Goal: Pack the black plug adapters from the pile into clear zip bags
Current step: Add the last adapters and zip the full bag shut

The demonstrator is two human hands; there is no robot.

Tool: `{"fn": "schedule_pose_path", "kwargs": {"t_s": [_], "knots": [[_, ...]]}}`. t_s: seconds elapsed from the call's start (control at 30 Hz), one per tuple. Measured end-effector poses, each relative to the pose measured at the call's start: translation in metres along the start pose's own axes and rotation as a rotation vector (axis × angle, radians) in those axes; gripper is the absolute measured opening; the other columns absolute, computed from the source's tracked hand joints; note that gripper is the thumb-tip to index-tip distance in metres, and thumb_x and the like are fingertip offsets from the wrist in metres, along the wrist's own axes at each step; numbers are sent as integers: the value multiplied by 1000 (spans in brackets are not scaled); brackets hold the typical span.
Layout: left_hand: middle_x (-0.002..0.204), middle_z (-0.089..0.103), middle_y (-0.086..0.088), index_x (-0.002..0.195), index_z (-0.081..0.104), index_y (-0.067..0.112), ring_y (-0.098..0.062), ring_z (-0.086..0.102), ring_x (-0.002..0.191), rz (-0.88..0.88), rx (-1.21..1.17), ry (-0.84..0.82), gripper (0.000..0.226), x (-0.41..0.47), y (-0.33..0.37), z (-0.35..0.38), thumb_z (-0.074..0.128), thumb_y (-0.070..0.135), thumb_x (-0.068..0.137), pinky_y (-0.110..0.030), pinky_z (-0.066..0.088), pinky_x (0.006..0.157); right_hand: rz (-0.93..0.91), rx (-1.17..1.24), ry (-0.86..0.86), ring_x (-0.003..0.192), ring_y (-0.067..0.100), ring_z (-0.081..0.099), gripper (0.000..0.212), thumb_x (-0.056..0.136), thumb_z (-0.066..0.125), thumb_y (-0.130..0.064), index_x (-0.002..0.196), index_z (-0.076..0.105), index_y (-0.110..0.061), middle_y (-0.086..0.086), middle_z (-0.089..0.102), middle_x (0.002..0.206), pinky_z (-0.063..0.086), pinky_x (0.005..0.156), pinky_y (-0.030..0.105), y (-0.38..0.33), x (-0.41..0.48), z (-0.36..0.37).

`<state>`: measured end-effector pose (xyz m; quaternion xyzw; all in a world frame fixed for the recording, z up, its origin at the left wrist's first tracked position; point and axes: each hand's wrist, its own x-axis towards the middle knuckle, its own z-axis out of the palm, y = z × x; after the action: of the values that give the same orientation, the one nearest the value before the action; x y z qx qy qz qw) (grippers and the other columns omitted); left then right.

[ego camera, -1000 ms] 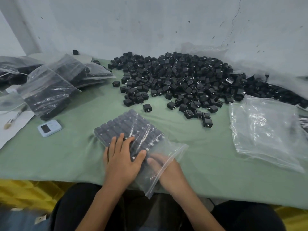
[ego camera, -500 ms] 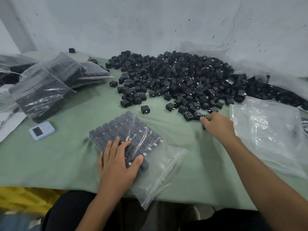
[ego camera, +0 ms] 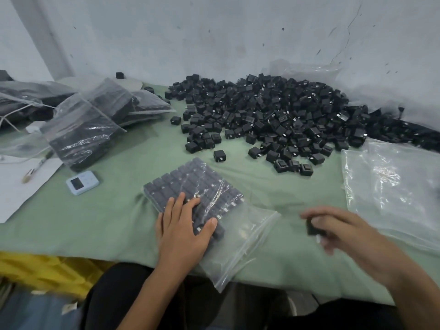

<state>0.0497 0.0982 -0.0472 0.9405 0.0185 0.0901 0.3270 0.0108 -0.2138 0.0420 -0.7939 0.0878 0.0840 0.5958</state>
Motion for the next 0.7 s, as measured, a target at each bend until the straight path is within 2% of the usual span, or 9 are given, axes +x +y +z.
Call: {"fn": "schedule_pose_path", "kwargs": {"t_s": [0.07,0.17,0.3,0.4,0.43,0.5,0.57,0.63,0.7], "knots": [[165,11,13,144,37,42,-5,-6,151,-4,1,-2,62,0,-1,0,51,65,88,-35,-6,121,59,71,-178,59,23,57,25,94,57,-6,100,78,-18,10,63,68,52,54,32,3,-20,27],[165,11,13,144,37,43,-4,-6,150,-7,0,-10,63,1,-2,1,50,66,87,-35,-7,121,151,73,-274,58,26,60,21,95,59,-10,103,77,-20,14,64,66,53,57,31,9,-25,73],[166,9,13,145,35,43,-5,-6,151,-9,17,-20,64,2,-2,1,48,68,87,-36,-6,121,146,282,-177,62,23,65,19,97,56,-8,96,75,-13,11,70,77,58,60,33,10,-10,117],[166,10,12,145,35,43,-7,-6,152,-6,16,-21,63,3,-2,1,49,67,88,-38,-5,122,67,386,-102,85,26,74,23,100,50,-7,102,72,-11,10,76,96,62,78,37,11,1,136],[166,10,11,144,36,43,-8,-5,152,-4,13,-19,63,3,-2,1,50,67,88,-38,-5,122,25,418,-96,91,25,74,25,99,49,-5,104,72,-11,10,76,99,61,79,36,11,4,141],[166,11,11,144,36,42,-8,-5,152,-2,5,-18,62,3,-2,1,50,66,88,-39,-5,122,-38,463,-72,90,22,73,28,96,48,2,104,71,-12,14,75,98,57,76,31,13,9,147],[166,11,11,144,36,42,-8,-6,152,2,2,-18,62,2,-2,1,50,65,88,-39,-4,123,-74,415,-29,84,23,69,27,90,52,5,104,67,-12,20,71,95,53,72,33,17,14,151],[166,10,10,145,36,41,-8,-6,152,3,3,-18,63,2,-2,1,50,65,89,-39,-4,123,-104,242,58,87,14,71,24,86,62,-6,102,66,-24,1,74,93,56,72,29,24,20,155],[166,10,10,145,35,41,-8,-7,152,3,5,-19,63,2,-1,1,50,65,89,-39,-5,123,-130,13,147,88,-1,68,26,85,68,-19,105,63,-35,-17,72,97,54,74,20,28,24,158]]}}
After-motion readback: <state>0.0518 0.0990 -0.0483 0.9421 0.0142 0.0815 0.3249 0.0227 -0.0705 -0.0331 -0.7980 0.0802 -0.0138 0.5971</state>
